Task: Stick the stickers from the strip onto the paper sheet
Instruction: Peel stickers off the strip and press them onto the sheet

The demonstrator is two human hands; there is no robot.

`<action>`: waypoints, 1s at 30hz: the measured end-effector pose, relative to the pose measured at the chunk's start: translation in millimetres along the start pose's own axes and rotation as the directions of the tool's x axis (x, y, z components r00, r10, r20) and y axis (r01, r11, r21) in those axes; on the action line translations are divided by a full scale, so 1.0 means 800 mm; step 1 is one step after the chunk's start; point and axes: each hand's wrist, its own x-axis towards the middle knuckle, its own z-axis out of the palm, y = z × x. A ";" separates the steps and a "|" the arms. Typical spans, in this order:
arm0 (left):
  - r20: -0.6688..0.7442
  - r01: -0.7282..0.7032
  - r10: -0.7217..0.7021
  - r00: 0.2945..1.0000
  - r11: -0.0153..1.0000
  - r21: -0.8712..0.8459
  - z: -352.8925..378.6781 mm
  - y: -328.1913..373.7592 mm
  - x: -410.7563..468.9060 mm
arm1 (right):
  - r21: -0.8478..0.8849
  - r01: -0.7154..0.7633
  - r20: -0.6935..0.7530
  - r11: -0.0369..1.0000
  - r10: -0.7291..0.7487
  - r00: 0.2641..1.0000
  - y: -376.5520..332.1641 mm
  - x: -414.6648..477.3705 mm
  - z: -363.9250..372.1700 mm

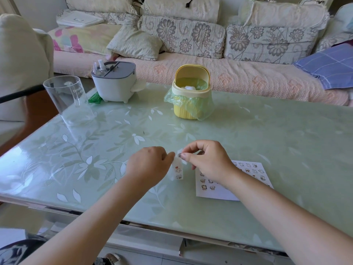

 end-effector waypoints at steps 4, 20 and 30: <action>-0.131 -0.097 0.102 0.986 0.994 0.043 -0.004 0.008 -0.003 | 0.026 -0.107 0.010 0.994 0.107 0.994 0.000 -0.004 -0.013; 0.002 -0.753 0.764 0.645 0.636 -0.169 0.057 0.045 -0.037 | -0.199 -0.380 0.015 0.903 0.391 0.920 0.053 -0.055 -0.087; 0.107 -0.718 0.743 0.661 0.667 -0.200 0.074 0.047 -0.044 | -0.240 -0.325 0.034 0.915 0.342 0.939 0.064 -0.063 -0.080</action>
